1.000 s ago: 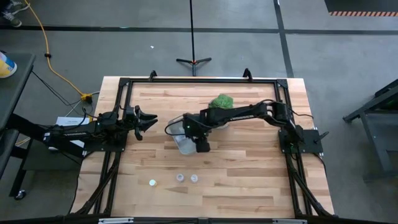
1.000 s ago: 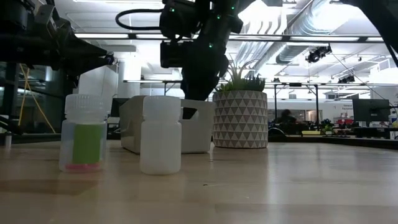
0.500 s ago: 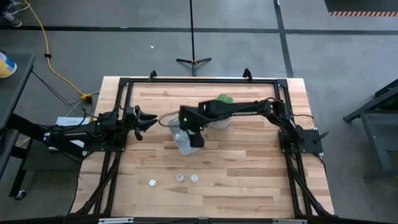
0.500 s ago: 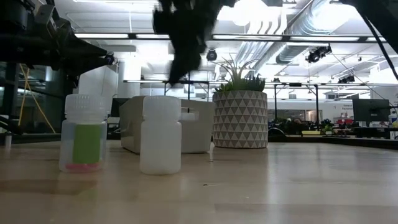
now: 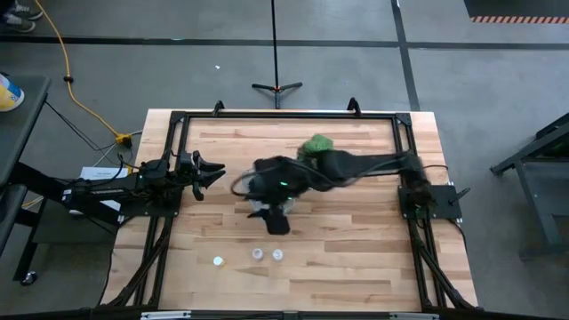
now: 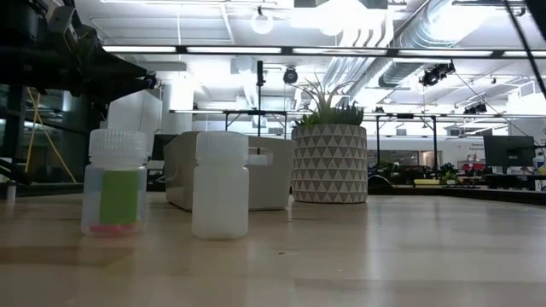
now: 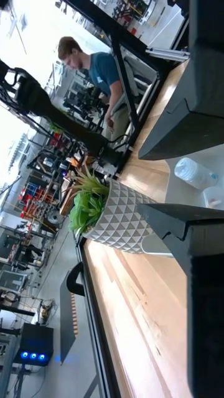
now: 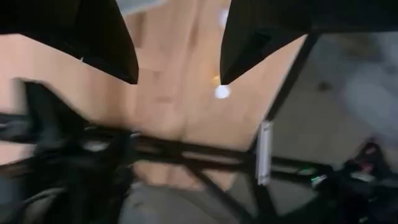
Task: Pick and place pill bottles into a basket
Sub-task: Put the yellow pill bottle into the white bin
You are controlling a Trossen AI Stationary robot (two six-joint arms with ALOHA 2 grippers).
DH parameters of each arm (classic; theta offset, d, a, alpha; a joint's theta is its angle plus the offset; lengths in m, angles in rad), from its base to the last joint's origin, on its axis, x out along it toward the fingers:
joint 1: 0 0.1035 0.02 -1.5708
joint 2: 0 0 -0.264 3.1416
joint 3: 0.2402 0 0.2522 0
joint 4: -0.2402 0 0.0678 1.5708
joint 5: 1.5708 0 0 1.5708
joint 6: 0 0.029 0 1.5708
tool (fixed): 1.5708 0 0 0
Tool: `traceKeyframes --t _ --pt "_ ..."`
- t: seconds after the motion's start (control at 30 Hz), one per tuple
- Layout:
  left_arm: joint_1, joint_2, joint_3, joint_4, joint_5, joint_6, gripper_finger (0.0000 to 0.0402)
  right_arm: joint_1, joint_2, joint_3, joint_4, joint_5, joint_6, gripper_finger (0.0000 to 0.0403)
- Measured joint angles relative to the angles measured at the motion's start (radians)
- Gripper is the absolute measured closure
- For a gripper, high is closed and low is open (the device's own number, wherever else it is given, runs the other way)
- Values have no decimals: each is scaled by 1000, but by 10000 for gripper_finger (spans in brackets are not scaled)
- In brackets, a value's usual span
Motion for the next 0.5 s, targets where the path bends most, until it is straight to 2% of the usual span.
traceKeyframes --t 0.13,0.2,0.33,0.5 --pt "0 0 0 0 0 0 245 38 -150 -95 -54 162 12 225" --pt "0 0 0 0 0 0 245 45 -234 -195 -53 203 34 245" --pt "0 0 0 0 0 0 245 42 -437 -525 73 225 98 286" --pt "0 0 0 0 3 0 245 0 -755 -1021 404 211 184 327"
